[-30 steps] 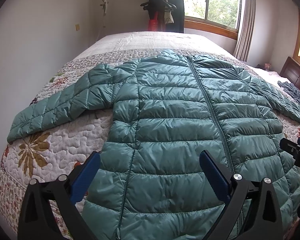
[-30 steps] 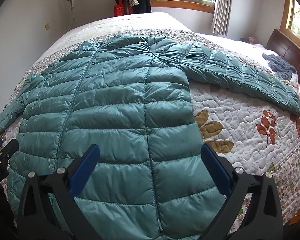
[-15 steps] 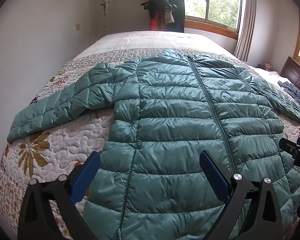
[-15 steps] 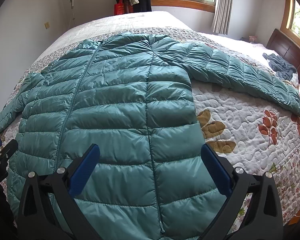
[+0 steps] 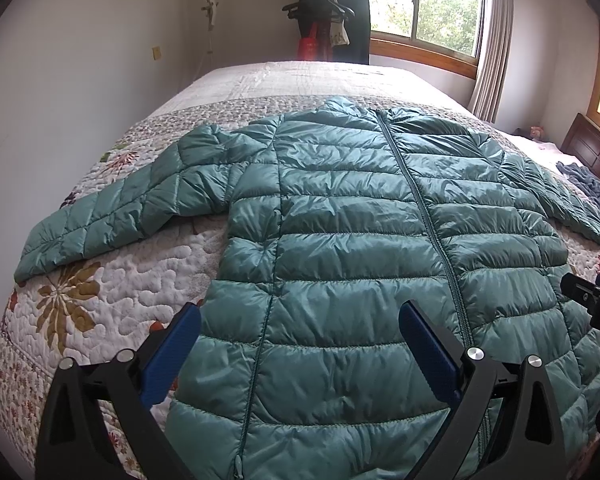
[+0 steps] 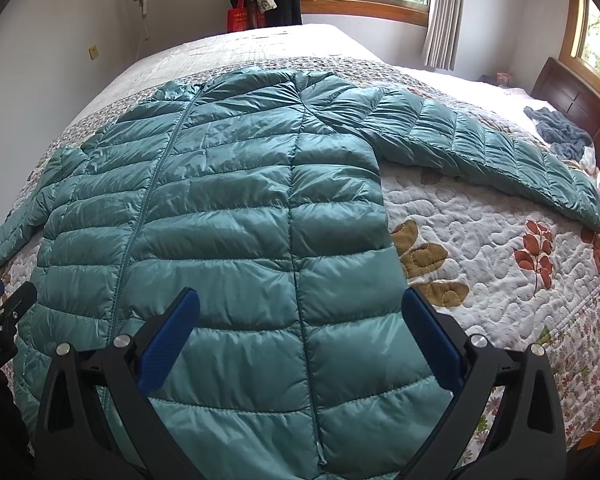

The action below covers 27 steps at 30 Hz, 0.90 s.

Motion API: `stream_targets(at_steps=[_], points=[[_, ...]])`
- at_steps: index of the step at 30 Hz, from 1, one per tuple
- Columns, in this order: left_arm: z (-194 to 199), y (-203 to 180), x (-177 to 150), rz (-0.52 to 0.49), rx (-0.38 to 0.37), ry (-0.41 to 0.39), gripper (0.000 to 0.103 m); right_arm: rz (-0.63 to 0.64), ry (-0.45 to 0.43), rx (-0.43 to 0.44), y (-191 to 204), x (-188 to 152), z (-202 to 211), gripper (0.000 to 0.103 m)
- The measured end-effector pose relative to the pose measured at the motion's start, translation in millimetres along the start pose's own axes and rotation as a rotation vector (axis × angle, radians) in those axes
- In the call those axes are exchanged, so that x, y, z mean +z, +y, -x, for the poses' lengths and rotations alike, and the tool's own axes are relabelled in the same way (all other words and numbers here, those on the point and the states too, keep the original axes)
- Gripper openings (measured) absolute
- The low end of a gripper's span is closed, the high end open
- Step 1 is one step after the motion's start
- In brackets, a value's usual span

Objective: Fold large clothes

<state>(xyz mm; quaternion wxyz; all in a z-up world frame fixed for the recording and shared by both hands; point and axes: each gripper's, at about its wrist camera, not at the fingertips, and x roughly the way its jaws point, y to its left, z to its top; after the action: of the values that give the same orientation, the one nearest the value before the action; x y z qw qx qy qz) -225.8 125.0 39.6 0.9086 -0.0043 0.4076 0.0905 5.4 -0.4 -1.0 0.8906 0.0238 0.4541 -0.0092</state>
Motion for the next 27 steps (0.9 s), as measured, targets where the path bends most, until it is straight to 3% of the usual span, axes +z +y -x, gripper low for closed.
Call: stream_targets(at_steps=[27], points=[[-3.7, -7.9, 3.8, -0.010, 0.001, 0.011, 0.099, -0.008, 0.012, 0.015, -6.4, 2.2, -3.5, 0.100]])
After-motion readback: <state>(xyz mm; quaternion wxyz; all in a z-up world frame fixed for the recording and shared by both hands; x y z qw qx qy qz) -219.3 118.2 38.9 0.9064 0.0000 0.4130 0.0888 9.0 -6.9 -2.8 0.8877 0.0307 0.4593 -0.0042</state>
